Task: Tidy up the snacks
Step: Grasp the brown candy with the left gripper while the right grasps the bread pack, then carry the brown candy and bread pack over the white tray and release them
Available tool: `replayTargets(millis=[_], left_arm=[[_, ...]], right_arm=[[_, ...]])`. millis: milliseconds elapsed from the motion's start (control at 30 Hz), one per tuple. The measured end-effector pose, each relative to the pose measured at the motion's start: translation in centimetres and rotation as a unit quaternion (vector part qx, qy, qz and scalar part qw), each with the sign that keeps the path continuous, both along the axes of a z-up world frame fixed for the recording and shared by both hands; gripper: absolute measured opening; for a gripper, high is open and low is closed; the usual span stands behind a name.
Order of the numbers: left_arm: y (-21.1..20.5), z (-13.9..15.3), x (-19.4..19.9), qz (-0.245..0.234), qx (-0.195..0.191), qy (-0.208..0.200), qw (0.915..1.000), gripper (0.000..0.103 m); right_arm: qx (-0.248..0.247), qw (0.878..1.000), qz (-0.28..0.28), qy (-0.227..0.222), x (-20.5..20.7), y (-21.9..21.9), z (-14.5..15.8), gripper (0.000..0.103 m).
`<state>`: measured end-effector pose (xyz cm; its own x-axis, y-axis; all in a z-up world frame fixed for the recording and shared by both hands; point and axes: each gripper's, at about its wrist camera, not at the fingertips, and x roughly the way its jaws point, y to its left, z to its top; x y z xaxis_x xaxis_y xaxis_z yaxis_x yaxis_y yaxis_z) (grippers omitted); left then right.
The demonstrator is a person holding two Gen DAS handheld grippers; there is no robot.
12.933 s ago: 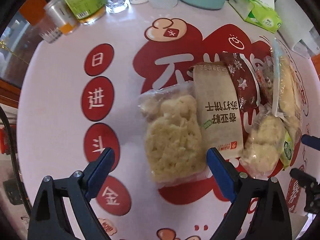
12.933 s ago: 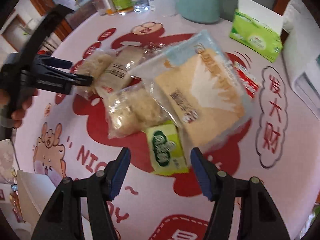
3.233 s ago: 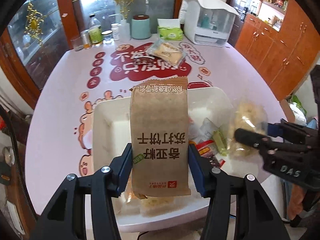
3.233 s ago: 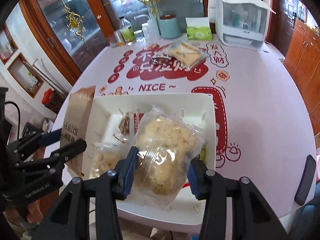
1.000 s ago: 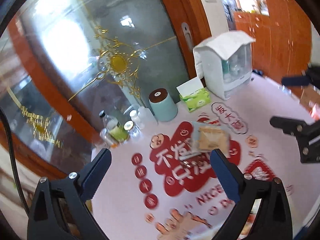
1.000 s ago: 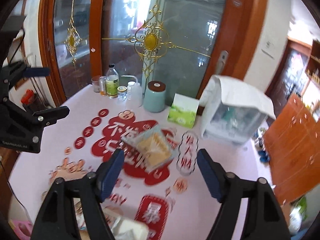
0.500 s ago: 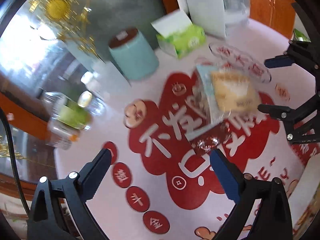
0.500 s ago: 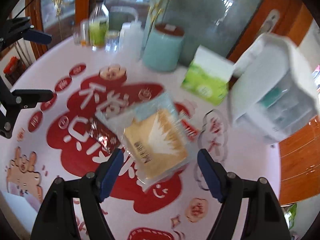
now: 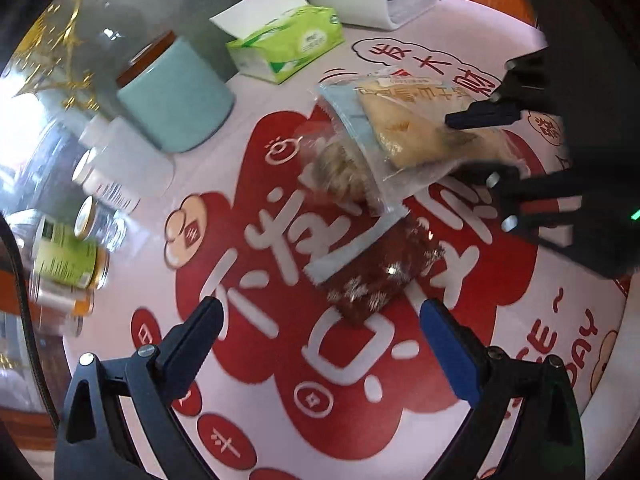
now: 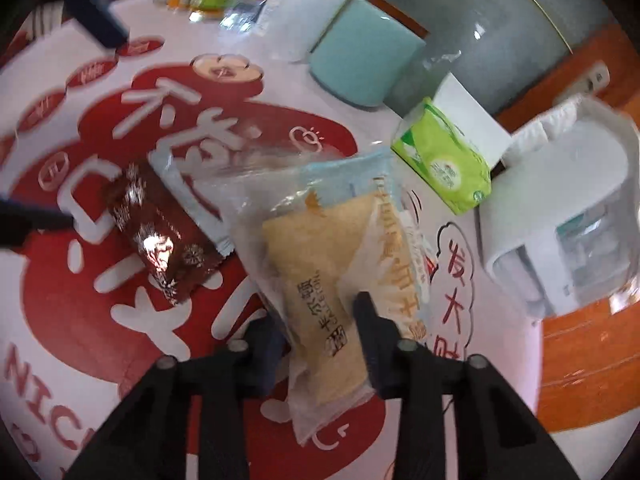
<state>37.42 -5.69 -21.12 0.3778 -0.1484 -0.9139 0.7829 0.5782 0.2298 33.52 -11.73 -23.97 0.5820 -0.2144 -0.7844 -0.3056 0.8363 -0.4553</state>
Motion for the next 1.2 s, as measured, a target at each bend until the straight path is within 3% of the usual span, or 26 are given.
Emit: replayTargets(millis=[200, 367, 533, 567, 667, 767, 967, 1067, 1200], left_arm=[[-2.4, -2.0, 0.6, -0.023, 0.016, 0.016, 0.9995, 0.098], [-3.7, -4.1, 1.0, -0.046, 0.055, 0.025, 0.9971, 0.1], [-4.4, -4.4, 2.4, -0.035, 0.05, 0.055, 0.9966, 0.098], [-4.6, -4.3, 2.4, -0.036, 0.047, 0.063, 0.9962, 0.09], [-5.0, -3.7, 1.8, -0.051, 0.032, 0.093, 0.9938, 0.036], [-5.5, -3.8, 0.4, -0.042, 0.055, 0.068, 0.9952, 0.034], [-4.2, -2.5, -3.0, 0.006, 0.054, 0.062, 0.9966, 0.032], [-3.1, -0.3, -5.0, 0.024, 0.059, 0.043, 0.997, 0.031], [-1.4, 5.1, -8.4, 0.03, 0.032, 0.006, 0.999, 0.031]], right_arm=[[0.127, 0.99, -0.055, 0.006, -1.4, -5.1, 3.5, 0.021], [0.174, 0.981, -0.086, 0.012, -2.8, -7.5, 4.7, 0.02], [0.198, 0.975, -0.101, 0.017, -3.9, -8.4, 5.2, 0.02], [0.2, 0.974, -0.102, 0.018, -4.0, -8.5, 5.3, 0.02], [0.208, 0.972, -0.108, 0.021, -4.5, -8.7, 5.6, 0.02], [0.219, 0.968, -0.116, 0.023, -4.9, -9.0, 6.0, 0.019], [0.215, 0.97, -0.109, 0.018, -6.6, -8.7, 7.2, 0.016], [0.211, 0.972, -0.103, -0.008, -8.7, -8.5, 8.7, 0.016], [0.248, 0.964, -0.095, -0.029, -11.8, -8.7, 10.8, 0.016]])
